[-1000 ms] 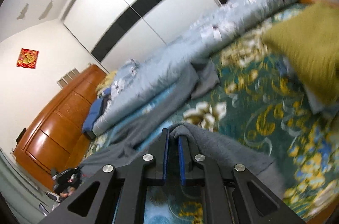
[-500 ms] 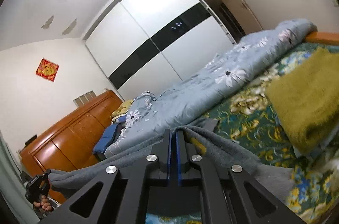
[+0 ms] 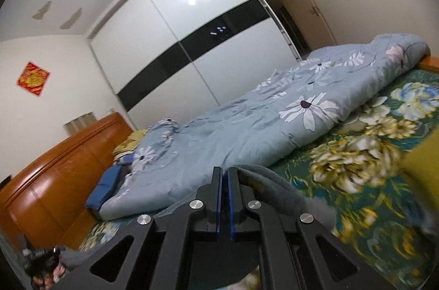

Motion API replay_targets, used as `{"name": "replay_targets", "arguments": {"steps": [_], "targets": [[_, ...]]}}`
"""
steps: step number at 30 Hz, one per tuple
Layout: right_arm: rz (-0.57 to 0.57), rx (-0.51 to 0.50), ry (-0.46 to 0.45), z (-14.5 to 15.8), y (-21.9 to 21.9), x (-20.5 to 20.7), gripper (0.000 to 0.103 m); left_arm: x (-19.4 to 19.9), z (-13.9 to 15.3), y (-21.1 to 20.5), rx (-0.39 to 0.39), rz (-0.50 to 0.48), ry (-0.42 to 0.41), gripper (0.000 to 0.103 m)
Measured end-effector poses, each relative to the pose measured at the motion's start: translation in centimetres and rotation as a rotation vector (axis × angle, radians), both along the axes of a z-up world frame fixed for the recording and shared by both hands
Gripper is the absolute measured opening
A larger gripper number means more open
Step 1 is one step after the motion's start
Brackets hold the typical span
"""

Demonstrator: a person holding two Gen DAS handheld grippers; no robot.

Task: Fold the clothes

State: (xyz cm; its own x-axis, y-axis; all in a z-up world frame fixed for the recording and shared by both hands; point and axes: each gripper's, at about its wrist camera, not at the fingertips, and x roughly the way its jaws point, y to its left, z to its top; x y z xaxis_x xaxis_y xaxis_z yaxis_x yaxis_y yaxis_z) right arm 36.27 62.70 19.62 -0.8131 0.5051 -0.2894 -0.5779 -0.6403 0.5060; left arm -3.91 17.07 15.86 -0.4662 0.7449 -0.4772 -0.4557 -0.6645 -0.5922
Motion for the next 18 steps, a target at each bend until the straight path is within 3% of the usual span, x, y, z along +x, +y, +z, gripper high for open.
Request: {"name": "replay_targets", "arguments": {"steps": [5,9,13,18], "targets": [[-0.028,-0.053,-0.101,-1.6,6.2,-7.9,0.002,-6.7,-3.9,3.5,-0.055,0.043,-0.069,0.010],[-0.006,-0.089,-0.219,-5.0,7.9,-11.7,0.002,-10.5,-8.3,5.3,-0.133,0.063,-0.153,0.010],[0.019,-0.078,-0.279,-7.2,7.7,-11.2,0.005,-12.1,-10.6,6.1,-0.179,0.063,-0.178,0.010],[-0.034,-0.082,-0.279,-8.0,6.8,-7.4,0.008,-13.3,-11.8,6.9,-0.185,0.079,-0.202,0.010]]}}
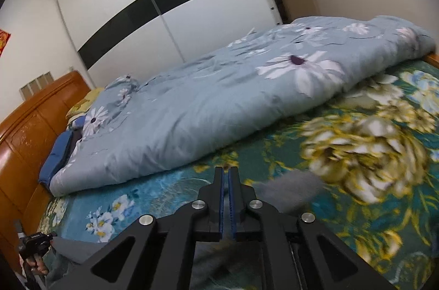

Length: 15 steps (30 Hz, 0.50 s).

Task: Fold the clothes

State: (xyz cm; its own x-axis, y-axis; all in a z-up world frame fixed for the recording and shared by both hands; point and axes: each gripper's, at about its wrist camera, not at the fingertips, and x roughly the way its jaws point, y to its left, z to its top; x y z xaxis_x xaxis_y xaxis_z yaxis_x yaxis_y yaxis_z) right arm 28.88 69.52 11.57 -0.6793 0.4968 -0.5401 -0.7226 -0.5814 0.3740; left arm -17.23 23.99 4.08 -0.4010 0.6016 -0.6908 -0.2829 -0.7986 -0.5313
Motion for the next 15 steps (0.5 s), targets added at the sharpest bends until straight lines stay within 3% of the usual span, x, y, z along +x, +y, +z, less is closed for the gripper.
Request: {"name": "replay_targets", "arguments": {"steps": [2,3,4,15], "targets": [[-0.012,-0.034,0.003,-0.6,-0.1,1.3,0.024,-0.1,-0.1,0.3,-0.005,0.009,0.004,0.010],[-0.005,-0.059,0.005,-1.0,-0.1,1.6,0.039,-0.2,-0.2,0.5,-0.008,0.010,0.004,0.010],[0.004,-0.074,0.004,-1.2,-0.1,1.5,0.045,-0.2,-0.2,0.8,-0.012,0.012,0.003,0.010],[0.041,-0.162,-0.043,-3.7,-0.9,-0.9,0.046,0.2,-0.6,0.1,0.000,0.002,0.019,0.010]]}}
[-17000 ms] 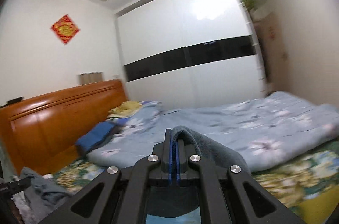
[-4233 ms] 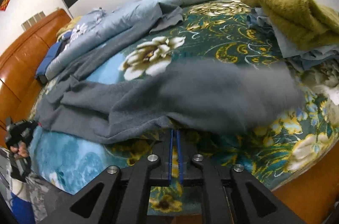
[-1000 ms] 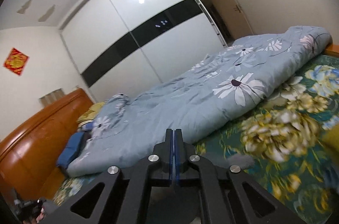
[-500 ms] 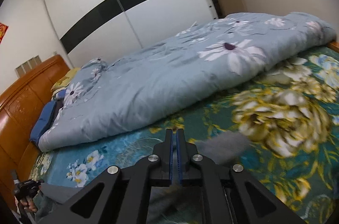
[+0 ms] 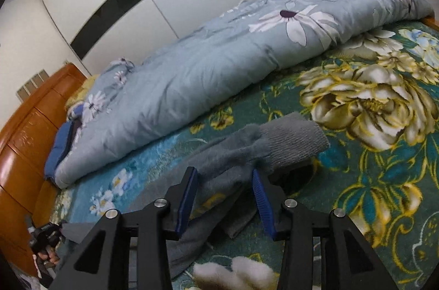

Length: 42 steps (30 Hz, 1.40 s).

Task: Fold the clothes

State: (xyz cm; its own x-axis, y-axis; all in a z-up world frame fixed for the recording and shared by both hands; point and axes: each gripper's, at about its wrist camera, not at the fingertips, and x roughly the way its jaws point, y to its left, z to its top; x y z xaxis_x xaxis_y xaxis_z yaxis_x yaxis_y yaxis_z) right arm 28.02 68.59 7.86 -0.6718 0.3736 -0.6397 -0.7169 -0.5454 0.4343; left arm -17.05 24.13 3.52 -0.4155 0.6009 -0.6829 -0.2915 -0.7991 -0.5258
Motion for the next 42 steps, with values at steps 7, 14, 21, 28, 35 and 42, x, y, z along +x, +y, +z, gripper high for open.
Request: {"name": "replay_targets", "arguments": {"steps": [7,14,21,28,35,42], "targets": [[-0.006,-0.020,0.024,-0.1,0.5,-0.9,0.013,-0.1,-0.2,0.1,0.004,-0.006,0.002,0.010],[-0.003,0.037,0.102,3.9,2.9,-4.6,0.006,-1.2,0.4,0.2,0.039,-0.012,-0.003,0.010],[0.023,0.024,-0.047,3.0,6.0,-13.8,0.006,-2.6,-1.2,1.1,-0.036,-0.013,-0.023,0.010],[0.082,-0.004,-0.170,-0.1,6.3,-17.4,0.010,-2.8,-0.4,1.8,-0.124,-0.074,-0.054,0.011],[0.128,0.093,-0.133,3.8,4.1,-16.0,0.060,-0.2,2.8,0.3,-0.093,-0.147,-0.110,0.042],[0.225,0.158,-0.040,6.8,-0.4,-9.0,0.066,6.3,7.4,-5.6,-0.030,-0.158,-0.016,0.055]]}}
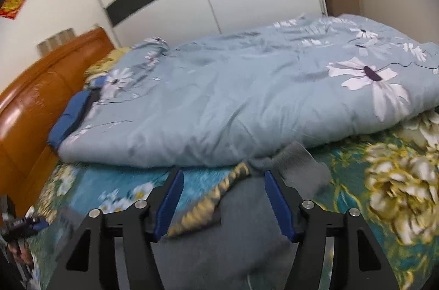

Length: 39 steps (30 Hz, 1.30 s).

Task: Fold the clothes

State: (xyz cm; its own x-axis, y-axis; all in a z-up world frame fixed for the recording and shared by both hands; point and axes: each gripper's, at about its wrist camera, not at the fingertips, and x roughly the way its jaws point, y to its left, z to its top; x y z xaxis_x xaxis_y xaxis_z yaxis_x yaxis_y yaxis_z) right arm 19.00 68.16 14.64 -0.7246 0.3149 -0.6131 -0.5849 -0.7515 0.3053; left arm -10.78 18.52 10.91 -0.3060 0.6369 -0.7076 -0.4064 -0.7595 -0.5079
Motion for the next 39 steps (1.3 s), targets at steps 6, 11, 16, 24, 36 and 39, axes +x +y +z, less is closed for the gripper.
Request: {"name": "replay_targets", "arguments": {"steps": [6,11,16,24,36,39], "targets": [[-0.080,-0.125,-0.077,-6.6,-1.2,9.4,0.066,6.6,-3.1,-7.9,-0.070,0.210,0.051,0.060],[-0.137,-0.311,-0.013,-11.3,0.1,10.9,0.066,10.4,-6.8,-10.6,-0.053,0.306,-0.034,0.060],[-0.156,-0.264,-0.011,-11.7,0.2,8.8,0.064,11.9,-8.8,-10.3,-0.014,0.318,-0.064,0.060],[-0.161,-0.221,0.016,-10.6,-0.9,7.6,0.005,11.8,-9.4,-8.4,0.109,0.330,-0.087,0.060],[-0.145,0.056,0.147,3.3,-4.9,18.1,0.005,9.5,-5.2,-10.0,0.199,0.403,-0.009,0.010],[-0.177,0.059,0.178,5.5,-5.4,21.8,0.005,8.9,-2.3,-12.6,0.227,0.424,0.031,0.009]]}}
